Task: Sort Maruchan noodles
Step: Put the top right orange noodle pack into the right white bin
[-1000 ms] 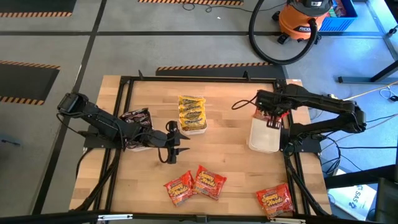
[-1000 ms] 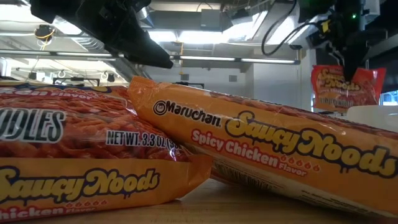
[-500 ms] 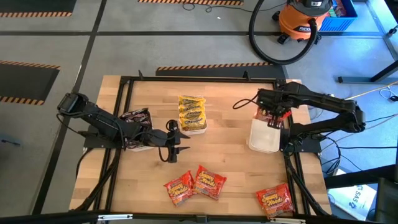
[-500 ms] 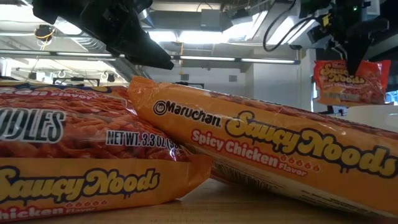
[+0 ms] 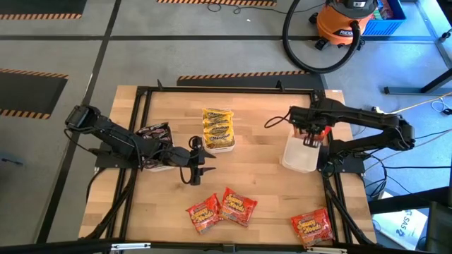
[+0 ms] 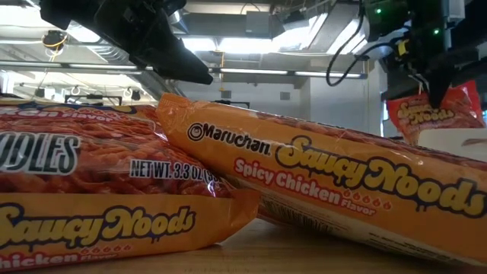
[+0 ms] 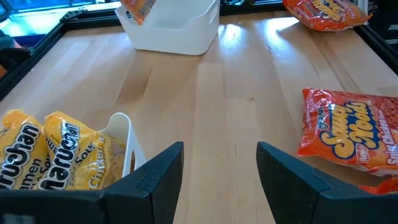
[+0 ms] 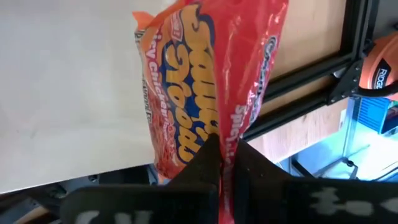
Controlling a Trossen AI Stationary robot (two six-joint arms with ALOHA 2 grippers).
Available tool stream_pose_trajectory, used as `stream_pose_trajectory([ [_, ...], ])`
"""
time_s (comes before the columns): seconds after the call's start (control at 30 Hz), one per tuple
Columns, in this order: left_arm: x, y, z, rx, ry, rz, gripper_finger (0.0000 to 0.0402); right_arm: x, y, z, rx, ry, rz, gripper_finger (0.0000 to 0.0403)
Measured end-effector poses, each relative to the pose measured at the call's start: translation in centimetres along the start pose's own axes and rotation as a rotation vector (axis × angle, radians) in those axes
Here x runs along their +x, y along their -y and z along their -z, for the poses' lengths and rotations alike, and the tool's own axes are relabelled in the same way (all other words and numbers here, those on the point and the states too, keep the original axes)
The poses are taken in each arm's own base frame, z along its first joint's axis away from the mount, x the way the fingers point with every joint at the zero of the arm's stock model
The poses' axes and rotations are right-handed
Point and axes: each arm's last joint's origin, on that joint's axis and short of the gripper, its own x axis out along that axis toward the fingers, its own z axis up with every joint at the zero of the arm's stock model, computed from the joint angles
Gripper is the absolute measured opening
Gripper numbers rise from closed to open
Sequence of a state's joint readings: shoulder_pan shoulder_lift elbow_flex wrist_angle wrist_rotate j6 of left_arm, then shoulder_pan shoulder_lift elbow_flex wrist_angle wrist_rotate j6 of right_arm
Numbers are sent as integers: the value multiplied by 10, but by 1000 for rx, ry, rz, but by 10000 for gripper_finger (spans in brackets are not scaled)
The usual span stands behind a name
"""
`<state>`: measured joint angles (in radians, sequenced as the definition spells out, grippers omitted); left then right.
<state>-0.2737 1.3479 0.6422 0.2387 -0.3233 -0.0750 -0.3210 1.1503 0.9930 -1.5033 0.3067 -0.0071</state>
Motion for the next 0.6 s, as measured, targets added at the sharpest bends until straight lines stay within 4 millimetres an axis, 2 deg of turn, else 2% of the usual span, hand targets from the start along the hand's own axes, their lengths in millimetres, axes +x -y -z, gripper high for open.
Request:
stream_pose_trajectory([
  [0.3,0,0,0,6,3,-1,195,1,0,-3,34,25,-4,0],
  [0.6,0,-1,-1,3,8,-3,195,-14,4,-3,109,64,-32,0],
])
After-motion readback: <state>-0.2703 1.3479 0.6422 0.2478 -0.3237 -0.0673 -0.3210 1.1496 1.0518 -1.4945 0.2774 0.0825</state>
